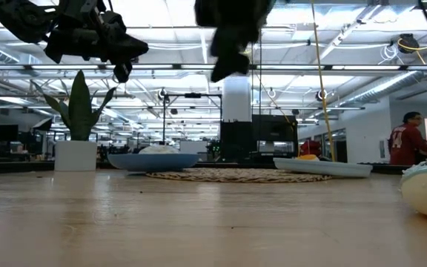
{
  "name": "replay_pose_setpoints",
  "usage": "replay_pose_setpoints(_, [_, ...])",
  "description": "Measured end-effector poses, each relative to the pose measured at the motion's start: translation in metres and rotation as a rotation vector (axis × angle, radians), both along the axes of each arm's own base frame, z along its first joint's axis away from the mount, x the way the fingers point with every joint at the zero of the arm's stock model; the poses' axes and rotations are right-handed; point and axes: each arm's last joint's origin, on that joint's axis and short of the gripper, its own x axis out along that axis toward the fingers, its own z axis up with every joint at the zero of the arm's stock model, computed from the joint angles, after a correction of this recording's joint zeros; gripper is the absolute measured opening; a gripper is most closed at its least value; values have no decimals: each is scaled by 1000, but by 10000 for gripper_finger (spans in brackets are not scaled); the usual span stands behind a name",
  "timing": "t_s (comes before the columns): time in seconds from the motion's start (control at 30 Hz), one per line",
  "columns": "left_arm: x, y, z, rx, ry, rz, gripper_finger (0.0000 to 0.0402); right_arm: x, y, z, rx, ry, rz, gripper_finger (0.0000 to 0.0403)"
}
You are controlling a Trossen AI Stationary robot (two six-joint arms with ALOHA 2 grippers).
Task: Pick & Place donuts
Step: Put the large blue donut on the dark blue plate
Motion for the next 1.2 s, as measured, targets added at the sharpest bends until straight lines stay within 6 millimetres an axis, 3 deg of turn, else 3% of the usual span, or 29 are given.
replay_pose_setpoints(0.13, [0, 0, -1, -2, 5, -1, 24, -22, 63, 2, -94, 64, 27, 243])
replay_pose_setpoints(0.27, [0, 0, -1, 4, 9, -3, 24, -46, 116, -10, -144, 92, 5, 243])
replay_pose_setpoints(0.5, [1, -1, -2, 8, 15, 12, 24, -71, 177, -56, -48, 84, -3, 257])
replay_pose_setpoints(0.8, [4, -2, -2, -29, 30, 86, 24, -108, 217, -74, -28, 215, -43, 237])
replay_pose_setpoints(0.97, [7, -6, -2, -29, 34, 100, 24, -122, 219, -79, -139, 270, -113, 218])
replay_pose_setpoints(1.2, [12, -11, -2, -21, 39, 120, 24, -122, 218, -82, -174, 273, -127, 210])
